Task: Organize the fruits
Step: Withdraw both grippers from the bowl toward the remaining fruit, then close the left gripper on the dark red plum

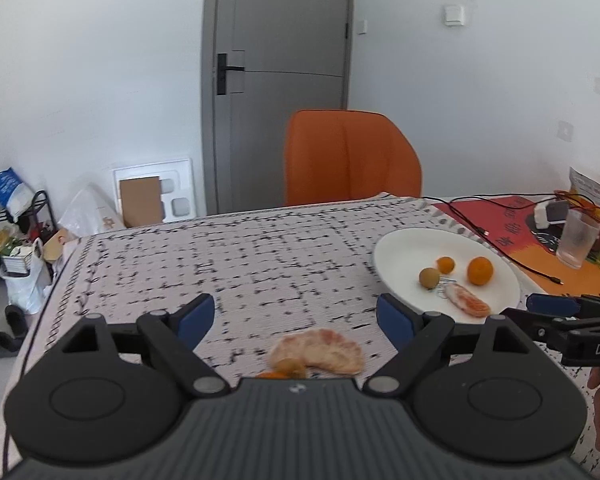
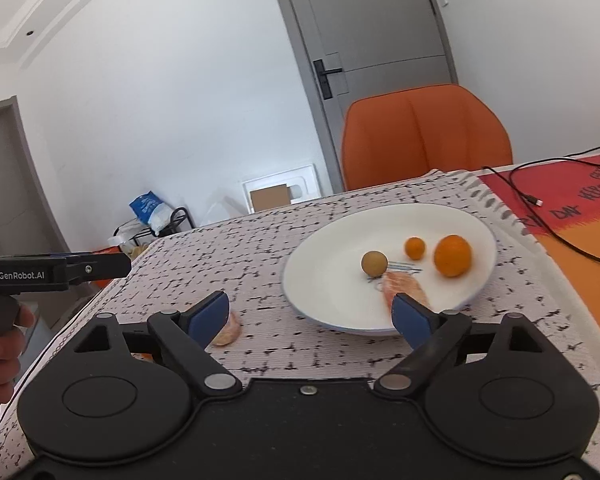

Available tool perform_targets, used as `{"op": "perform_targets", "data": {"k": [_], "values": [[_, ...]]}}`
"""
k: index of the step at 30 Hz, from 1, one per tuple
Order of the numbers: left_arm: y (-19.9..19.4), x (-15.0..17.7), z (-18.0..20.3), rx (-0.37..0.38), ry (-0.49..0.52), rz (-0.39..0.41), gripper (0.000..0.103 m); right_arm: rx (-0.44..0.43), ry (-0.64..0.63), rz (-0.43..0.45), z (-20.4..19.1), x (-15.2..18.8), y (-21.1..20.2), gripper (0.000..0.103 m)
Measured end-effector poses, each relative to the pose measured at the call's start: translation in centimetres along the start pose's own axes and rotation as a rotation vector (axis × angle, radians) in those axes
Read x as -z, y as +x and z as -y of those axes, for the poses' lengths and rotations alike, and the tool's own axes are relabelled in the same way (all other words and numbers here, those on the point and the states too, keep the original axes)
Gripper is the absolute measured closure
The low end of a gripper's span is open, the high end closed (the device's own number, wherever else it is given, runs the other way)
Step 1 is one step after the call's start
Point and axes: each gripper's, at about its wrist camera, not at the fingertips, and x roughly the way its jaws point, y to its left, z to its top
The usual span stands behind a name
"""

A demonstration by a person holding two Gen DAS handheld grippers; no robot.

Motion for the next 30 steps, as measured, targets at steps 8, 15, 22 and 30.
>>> {"op": "perform_targets", "data": {"k": [8, 15, 22, 30], "values": [[-1.0, 1.1, -3.0, -0.033, -0.057, -0.001, 0.016, -0.036, -0.039, -0.027, -2.2, 0.0, 1.1, 0.013], [-1.5, 2.1, -4.9, -0.047, -0.105, 0.000, 0.016, -0.060, -0.069, -0.052, -4.0, 0.1, 1.9, 0.013], [-1.1, 3.1, -6.5, -0.065, -0.154, -0.003, 0.019, -0.090, -0.105, -0.073, -5.6, 0.2, 3.0, 0.013], [0.1, 4.5, -7.9, -0.069, -0.202, -0.035, 0.033, -0.113, -0.139, -0.097, -7.0, 0.3, 4.4, 0.014]]}}
